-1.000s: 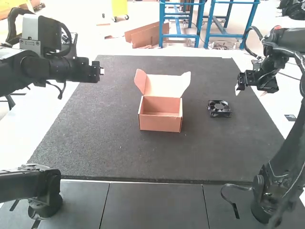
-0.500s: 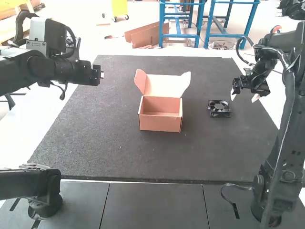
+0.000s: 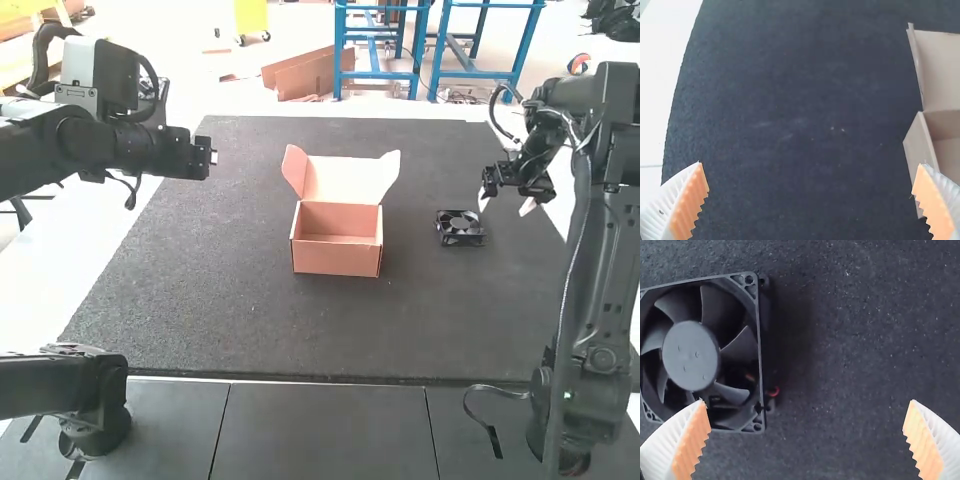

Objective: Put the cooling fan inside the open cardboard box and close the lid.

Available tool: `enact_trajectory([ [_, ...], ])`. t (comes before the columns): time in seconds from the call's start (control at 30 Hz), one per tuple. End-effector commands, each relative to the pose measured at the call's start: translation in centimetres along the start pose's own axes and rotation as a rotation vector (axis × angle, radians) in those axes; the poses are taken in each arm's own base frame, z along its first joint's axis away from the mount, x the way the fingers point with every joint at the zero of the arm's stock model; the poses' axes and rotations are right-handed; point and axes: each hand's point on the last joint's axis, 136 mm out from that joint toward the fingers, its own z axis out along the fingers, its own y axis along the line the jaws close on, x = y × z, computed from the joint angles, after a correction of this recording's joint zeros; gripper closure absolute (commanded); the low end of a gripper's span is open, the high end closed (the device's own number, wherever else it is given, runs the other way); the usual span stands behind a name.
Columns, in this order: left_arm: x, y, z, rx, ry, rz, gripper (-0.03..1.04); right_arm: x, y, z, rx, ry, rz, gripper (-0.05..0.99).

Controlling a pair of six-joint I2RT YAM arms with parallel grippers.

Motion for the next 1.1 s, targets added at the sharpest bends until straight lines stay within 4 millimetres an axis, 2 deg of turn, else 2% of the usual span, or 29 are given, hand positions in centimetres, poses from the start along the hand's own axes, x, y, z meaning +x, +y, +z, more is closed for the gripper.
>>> enact_trajectory([
  [0.0, -1.7, 0.0, -0.7, -0.002, -0.042, 0.006, 0.05, -0.5, -0.4, -0.1, -0.013, -0.005, 0.004, 0.05],
  [0.4, -2.0, 0.0, -0.8, 0.000, -0.052, 0.005, 0.05, -0.5, 0.0, 2.1, -0.060, 0.042, 0.010, 0.04],
  [0.6, -2.2, 0.0, -0.8, 0.000, -0.060, 0.004, 0.05, -0.8, -1.0, 3.2, -0.005, 0.037, 0.007, 0.04],
  [1.07, -2.2, 0.0, -0.8, 0.000, -0.062, 0.004, 0.05, -0.6, -1.1, 5.2, 0.012, 0.065, -0.011, 0.04],
])
